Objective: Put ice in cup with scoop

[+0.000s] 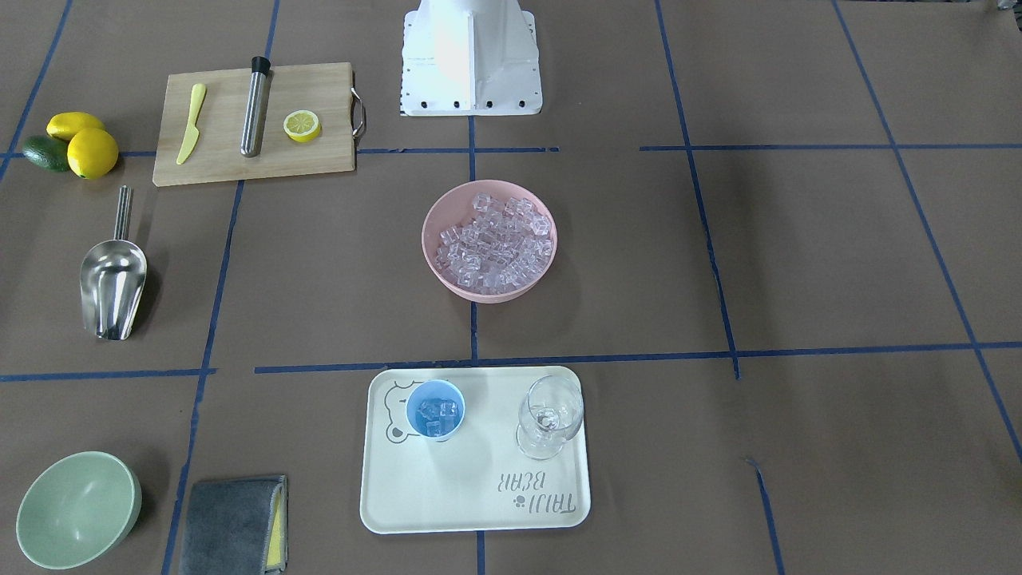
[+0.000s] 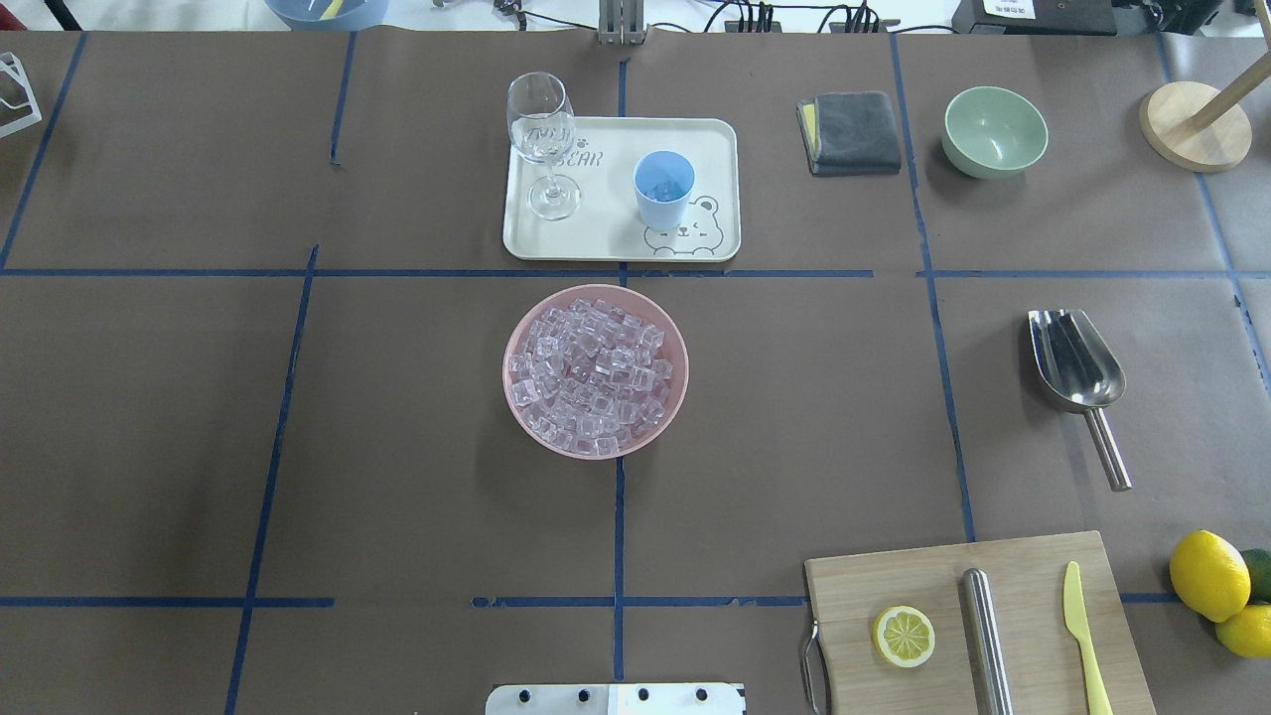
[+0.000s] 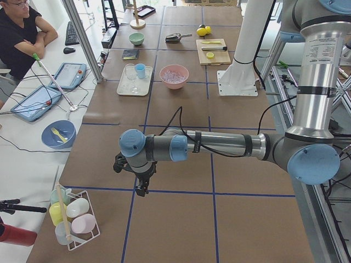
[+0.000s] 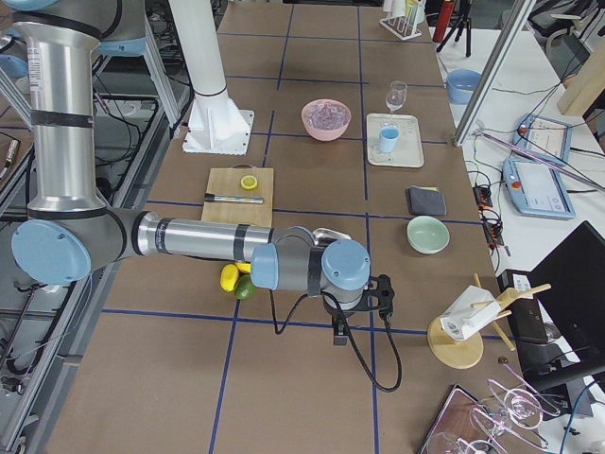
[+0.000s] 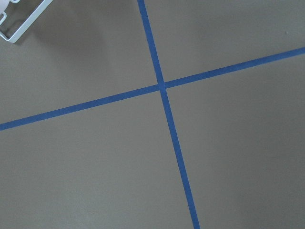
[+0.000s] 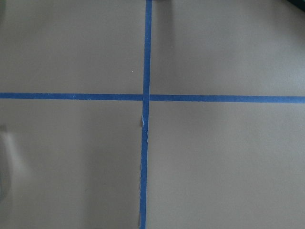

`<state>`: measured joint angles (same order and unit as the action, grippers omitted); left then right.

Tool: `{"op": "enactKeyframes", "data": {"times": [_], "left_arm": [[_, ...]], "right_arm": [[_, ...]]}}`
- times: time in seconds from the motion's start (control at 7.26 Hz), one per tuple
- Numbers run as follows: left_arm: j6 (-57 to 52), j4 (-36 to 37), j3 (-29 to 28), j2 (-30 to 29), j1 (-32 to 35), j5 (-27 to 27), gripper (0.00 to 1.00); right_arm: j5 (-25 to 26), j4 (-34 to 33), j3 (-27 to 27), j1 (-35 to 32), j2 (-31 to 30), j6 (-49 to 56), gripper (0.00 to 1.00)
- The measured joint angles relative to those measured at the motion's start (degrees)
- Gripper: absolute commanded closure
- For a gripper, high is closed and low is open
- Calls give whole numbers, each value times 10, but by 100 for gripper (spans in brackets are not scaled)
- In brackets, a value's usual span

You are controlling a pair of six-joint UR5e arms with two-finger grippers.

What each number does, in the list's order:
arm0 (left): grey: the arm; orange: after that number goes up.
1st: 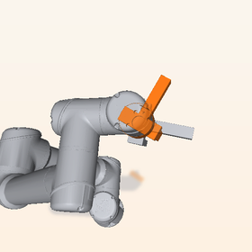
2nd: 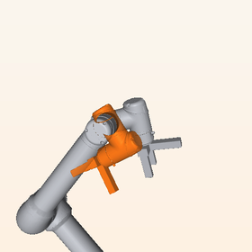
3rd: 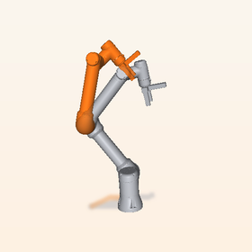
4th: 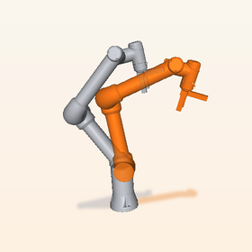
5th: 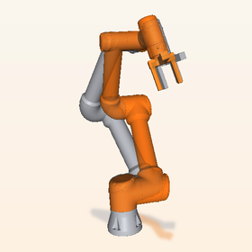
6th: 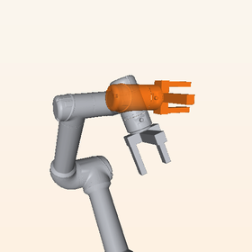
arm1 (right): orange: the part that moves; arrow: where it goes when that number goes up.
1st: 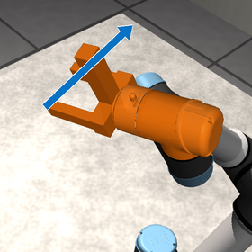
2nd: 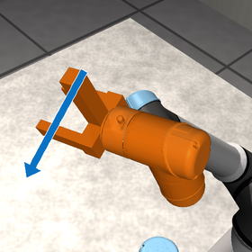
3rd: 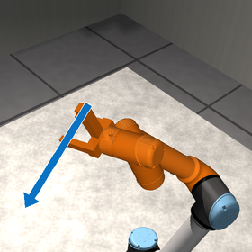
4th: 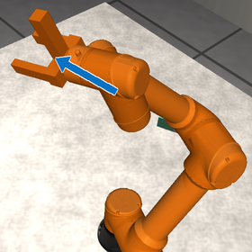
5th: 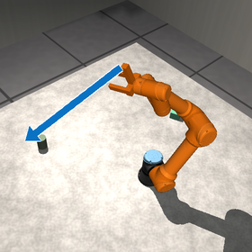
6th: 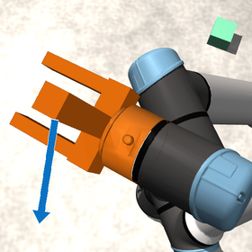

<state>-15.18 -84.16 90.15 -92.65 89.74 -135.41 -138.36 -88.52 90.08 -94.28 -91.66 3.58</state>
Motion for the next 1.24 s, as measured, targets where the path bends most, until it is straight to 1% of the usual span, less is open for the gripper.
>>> {"op": "enactKeyframes", "data": {"times": [0.28,0.69,0.83,1.24], "left_arm": [[46,-13,0,-1,0,-1,0],[78,-94,-4,7,0,-1,0],[81,-108,-5,8,0,-1,0],[88,-116,-5,6,0,0,0]], "right_arm": [[0,0,0,-1,1,-1,0],[-1,1,1,-1,4,-10,0],[0,1,1,-1,6,-10,0],[0,1,0,-1,7,-10,0]]}}
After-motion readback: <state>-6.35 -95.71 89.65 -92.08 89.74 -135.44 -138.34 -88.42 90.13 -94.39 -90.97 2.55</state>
